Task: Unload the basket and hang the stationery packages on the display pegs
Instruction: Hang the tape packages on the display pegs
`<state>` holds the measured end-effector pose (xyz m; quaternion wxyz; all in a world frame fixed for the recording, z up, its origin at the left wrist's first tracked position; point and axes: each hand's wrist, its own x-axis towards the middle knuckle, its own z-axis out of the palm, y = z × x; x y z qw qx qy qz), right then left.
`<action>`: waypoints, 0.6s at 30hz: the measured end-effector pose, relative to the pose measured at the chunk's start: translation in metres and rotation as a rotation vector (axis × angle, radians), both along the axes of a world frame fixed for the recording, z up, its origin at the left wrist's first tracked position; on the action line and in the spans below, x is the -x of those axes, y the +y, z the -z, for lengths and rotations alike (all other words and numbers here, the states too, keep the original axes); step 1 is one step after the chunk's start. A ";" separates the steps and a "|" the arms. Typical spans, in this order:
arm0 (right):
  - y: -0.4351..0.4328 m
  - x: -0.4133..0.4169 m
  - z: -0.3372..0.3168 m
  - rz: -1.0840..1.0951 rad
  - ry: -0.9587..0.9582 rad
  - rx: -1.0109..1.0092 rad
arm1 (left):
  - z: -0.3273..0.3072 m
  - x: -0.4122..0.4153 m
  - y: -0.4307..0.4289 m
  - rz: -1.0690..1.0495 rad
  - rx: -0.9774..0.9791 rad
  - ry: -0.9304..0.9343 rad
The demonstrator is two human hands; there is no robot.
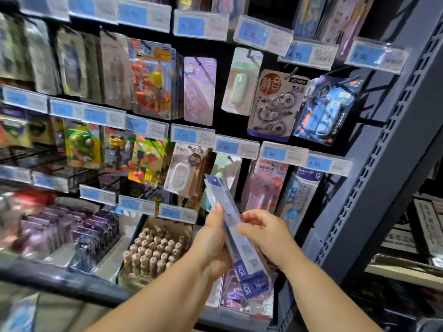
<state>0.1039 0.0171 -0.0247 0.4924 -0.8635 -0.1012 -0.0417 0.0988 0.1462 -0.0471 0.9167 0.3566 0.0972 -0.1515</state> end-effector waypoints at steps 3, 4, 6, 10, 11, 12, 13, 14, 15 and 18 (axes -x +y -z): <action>0.000 -0.001 -0.001 0.001 -0.026 0.048 | 0.007 -0.001 0.005 -0.046 -0.070 -0.032; 0.000 -0.002 0.000 0.006 -0.032 0.065 | 0.008 0.000 0.006 -0.049 -0.086 -0.042; -0.001 -0.004 0.003 0.035 -0.039 0.101 | 0.010 0.000 0.008 -0.040 -0.115 -0.067; -0.005 -0.007 0.005 0.062 -0.003 0.098 | 0.013 0.001 0.007 -0.109 -0.172 -0.090; -0.006 -0.006 0.004 0.053 0.016 0.062 | 0.013 0.002 0.007 -0.124 -0.159 -0.103; -0.006 -0.006 0.003 0.039 0.029 0.035 | 0.011 0.004 0.007 -0.128 -0.143 -0.113; -0.007 -0.004 0.000 0.028 0.031 0.017 | 0.008 0.006 0.008 -0.125 -0.125 -0.122; -0.008 -0.004 -0.001 0.026 0.029 0.002 | 0.005 0.009 0.008 -0.115 -0.108 -0.131; -0.011 -0.004 -0.002 0.037 0.023 -0.028 | 0.004 0.010 0.009 -0.108 -0.106 -0.143; -0.024 -0.009 0.002 0.127 0.016 -0.157 | 0.005 0.009 0.014 -0.119 -0.158 -0.163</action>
